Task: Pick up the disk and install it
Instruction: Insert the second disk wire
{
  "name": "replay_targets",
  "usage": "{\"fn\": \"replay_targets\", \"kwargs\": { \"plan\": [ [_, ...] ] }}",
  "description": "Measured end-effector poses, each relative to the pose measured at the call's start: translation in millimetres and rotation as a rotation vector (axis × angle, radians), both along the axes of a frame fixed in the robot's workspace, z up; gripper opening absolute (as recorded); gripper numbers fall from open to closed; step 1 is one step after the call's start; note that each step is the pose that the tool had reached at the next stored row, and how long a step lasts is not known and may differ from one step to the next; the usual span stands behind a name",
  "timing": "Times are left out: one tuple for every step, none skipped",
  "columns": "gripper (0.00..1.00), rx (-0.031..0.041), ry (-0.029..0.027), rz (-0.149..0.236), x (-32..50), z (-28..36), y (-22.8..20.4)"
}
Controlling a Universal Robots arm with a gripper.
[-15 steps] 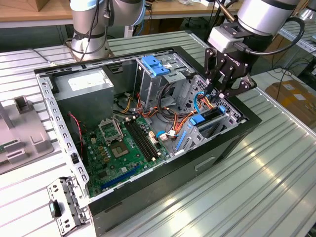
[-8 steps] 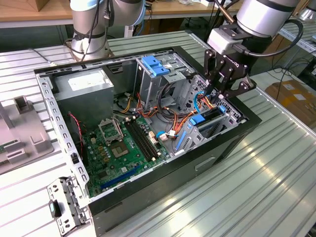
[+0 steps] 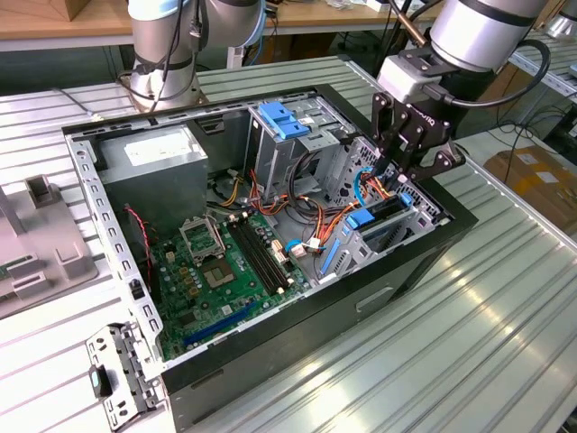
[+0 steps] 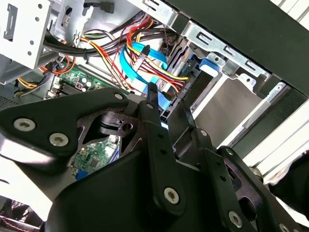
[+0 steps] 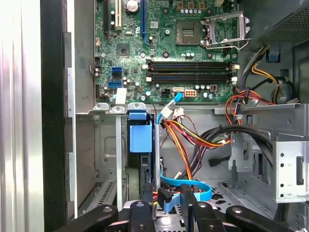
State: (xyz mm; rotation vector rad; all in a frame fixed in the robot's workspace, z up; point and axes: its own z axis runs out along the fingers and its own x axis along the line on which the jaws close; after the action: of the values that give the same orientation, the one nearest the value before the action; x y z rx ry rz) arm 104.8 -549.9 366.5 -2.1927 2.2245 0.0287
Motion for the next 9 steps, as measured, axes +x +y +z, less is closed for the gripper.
{"fn": "replay_targets", "kwargs": {
  "plan": [
    [0.36,0.0001,-0.0001,0.000,0.0,-0.1,0.0],
    [0.36,0.0002,-0.0001,0.000,0.0,-0.1,0.0],
    [0.36,0.0002,-0.0001,0.000,0.0,-0.1,0.0],
    [0.36,0.0002,-0.0001,0.000,0.0,-0.1,-0.1],
    [0.28,0.0002,-0.0001,0.000,0.0,-0.1,-0.2],
    [0.22,0.0002,-0.0001,0.000,0.0,-0.1,-0.3],
    [0.16,0.0002,-0.0001,0.000,0.0,-0.1,-0.3],
    [0.16,0.0002,-0.0001,0.000,0.0,-0.1,-0.3],
    [0.16,0.0001,-0.0001,0.000,0.0,-0.1,-0.4]
  ]
}}
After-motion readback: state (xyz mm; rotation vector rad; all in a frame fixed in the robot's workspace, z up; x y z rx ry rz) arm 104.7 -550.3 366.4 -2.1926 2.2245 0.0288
